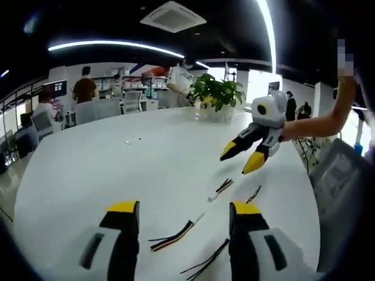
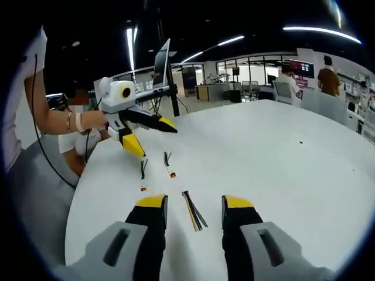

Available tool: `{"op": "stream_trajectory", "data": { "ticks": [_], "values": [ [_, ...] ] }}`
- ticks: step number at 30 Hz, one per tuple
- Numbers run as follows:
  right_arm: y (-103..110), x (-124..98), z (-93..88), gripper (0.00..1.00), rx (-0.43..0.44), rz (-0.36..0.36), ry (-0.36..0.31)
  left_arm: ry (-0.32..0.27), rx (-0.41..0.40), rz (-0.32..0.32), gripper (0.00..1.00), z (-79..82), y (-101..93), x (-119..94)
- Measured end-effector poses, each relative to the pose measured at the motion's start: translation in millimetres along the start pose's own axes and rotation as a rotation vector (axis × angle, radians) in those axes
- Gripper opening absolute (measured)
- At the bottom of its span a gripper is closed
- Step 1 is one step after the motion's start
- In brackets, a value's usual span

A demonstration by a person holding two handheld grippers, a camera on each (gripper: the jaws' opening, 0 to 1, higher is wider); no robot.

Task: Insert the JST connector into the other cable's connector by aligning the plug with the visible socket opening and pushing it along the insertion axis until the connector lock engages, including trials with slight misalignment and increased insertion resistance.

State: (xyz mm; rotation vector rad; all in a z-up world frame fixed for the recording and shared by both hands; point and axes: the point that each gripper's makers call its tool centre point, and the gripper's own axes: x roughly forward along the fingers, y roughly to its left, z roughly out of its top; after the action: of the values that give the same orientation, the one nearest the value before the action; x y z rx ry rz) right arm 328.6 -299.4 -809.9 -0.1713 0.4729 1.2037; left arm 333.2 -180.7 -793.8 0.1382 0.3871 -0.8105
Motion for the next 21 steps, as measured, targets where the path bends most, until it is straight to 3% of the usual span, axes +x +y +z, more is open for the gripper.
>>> {"op": "stream_trajectory", "data": {
  "ticks": [4,7,11,14,19,21],
  "values": [
    [0,4,-2.2,0.30,-0.023,0.014,0.003,0.006,0.037,-0.032,0.54,-4.0,-3.8,4],
    [1,7,-2.4,0.28,-0.031,0.027,-0.002,0.002,0.018,-0.065,0.52,-7.6,-5.2,8],
    [3,14,-5.0,0.28,-0.110,0.045,0.006,0.010,0.102,-0.026,0.52,-12.4,4.3,12],
    [7,20,-8.5,0.25,-0.136,0.072,0.012,0.004,0.079,-0.059,0.51,-15.4,0.7,13],
    [8,29,-12.6,0.20,-0.162,0.102,0.008,-0.064,0.066,-0.079,0.43,-9.0,-3.2,15],
    [6,33,-14.0,0.20,-0.158,0.101,0.008,-0.058,0.063,-0.090,0.41,-11.9,-5.0,17]
  ]
}}
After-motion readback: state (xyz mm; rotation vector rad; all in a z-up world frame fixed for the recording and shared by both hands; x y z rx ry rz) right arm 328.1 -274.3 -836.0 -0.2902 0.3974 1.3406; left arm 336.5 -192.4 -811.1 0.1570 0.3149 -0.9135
